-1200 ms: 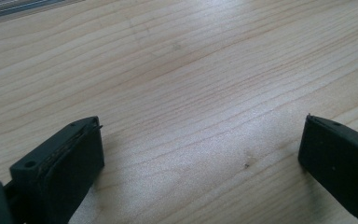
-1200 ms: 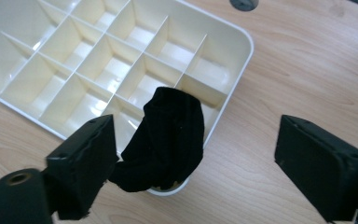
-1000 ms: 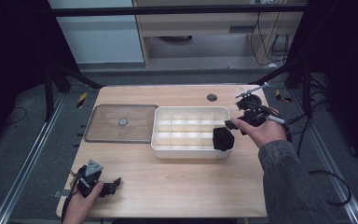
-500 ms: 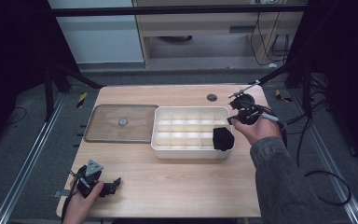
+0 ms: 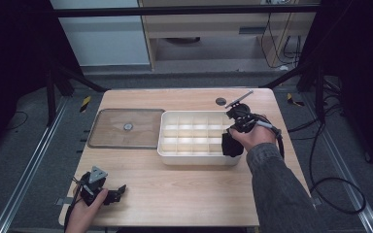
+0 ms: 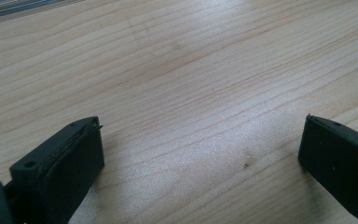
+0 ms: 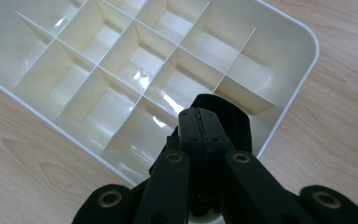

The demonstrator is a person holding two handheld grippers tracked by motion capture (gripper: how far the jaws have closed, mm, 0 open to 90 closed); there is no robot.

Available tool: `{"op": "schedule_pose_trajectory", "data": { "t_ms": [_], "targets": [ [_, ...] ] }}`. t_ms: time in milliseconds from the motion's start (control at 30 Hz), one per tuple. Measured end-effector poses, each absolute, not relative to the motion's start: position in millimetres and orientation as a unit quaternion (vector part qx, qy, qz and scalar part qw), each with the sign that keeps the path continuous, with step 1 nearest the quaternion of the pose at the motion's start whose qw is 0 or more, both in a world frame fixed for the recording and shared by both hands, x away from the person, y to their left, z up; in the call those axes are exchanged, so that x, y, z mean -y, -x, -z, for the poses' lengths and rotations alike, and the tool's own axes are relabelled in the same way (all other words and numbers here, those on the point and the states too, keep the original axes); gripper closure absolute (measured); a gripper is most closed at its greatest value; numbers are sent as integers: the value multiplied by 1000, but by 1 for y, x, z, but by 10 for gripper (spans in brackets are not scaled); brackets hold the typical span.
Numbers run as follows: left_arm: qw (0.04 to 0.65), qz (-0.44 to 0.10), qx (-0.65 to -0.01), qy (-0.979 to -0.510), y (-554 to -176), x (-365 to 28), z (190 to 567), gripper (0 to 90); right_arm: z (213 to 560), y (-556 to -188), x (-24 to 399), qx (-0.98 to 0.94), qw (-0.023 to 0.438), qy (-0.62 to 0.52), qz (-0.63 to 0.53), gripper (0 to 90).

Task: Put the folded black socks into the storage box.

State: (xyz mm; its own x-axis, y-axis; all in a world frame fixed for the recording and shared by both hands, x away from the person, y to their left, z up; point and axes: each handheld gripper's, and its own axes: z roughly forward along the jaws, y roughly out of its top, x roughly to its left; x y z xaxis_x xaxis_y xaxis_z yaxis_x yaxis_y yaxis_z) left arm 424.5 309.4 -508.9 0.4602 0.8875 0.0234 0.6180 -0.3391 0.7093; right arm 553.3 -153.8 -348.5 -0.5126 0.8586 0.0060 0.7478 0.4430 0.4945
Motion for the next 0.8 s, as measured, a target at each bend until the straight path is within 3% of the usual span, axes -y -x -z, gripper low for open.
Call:
{"op": "schedule_pose_trajectory", "data": {
  "t_ms": [800],
  "targets": [
    [323,-208,-474,-792,-424,-309,509,0,395,-570,163,-838,118,-502,-177,900]
  ]
}}
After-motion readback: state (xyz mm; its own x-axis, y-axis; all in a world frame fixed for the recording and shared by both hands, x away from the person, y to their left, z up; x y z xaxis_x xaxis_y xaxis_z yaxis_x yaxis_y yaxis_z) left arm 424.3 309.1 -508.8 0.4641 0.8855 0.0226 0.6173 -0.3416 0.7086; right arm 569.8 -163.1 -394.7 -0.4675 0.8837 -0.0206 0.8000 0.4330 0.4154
